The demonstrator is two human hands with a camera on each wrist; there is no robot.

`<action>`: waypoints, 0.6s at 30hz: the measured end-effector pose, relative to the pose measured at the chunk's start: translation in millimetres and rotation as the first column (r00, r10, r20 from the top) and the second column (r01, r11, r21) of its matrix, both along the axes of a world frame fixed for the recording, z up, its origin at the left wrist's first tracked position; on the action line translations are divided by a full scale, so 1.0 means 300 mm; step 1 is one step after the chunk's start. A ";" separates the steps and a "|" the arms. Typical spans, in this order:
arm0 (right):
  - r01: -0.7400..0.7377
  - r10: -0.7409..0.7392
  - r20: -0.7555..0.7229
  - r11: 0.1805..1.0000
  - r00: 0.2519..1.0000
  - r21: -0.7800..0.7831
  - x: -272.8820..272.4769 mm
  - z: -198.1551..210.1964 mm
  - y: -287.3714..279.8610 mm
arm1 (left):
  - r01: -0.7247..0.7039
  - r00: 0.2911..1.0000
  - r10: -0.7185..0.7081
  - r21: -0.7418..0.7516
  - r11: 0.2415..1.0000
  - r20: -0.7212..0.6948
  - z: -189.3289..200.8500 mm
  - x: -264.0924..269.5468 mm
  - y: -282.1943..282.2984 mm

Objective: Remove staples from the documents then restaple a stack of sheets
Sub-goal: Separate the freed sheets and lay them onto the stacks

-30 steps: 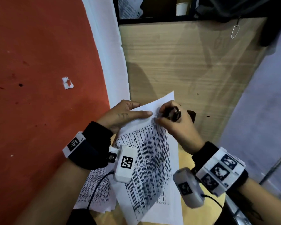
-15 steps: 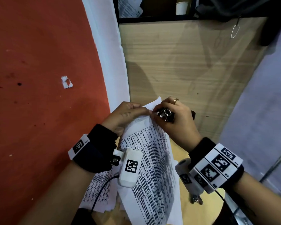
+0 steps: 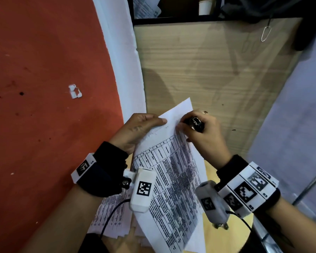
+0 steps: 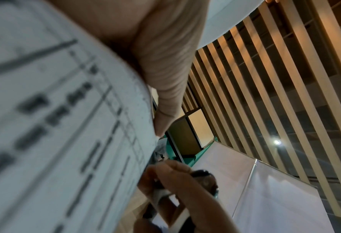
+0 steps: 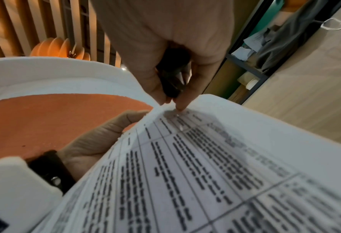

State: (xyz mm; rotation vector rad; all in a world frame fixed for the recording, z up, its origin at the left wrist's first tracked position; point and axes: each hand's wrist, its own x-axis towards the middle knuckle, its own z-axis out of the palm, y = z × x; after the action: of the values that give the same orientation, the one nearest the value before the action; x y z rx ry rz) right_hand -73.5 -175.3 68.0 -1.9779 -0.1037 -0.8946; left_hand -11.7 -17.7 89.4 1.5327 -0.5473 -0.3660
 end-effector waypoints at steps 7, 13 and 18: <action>0.040 -0.042 -0.025 0.995 0.999 -0.086 -0.009 -0.037 0.018 | 0.038 0.997 -0.039 0.018 0.999 0.065 -0.001 -0.013 0.008; 0.090 -0.073 -0.163 0.991 0.984 0.100 0.019 -0.023 -0.061 | 0.030 0.967 -0.066 0.146 0.989 0.248 0.009 -0.005 0.041; -0.089 0.272 -0.341 0.880 0.900 0.467 0.027 -0.012 -0.111 | 0.105 0.928 -0.179 0.230 0.968 0.328 0.025 0.023 0.064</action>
State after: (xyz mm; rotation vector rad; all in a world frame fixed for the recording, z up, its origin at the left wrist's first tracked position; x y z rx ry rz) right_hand -65.4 -208.5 64.4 -1.6437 0.1354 -0.3334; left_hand -4.7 1.5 96.8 1.7799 -0.9255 -0.2703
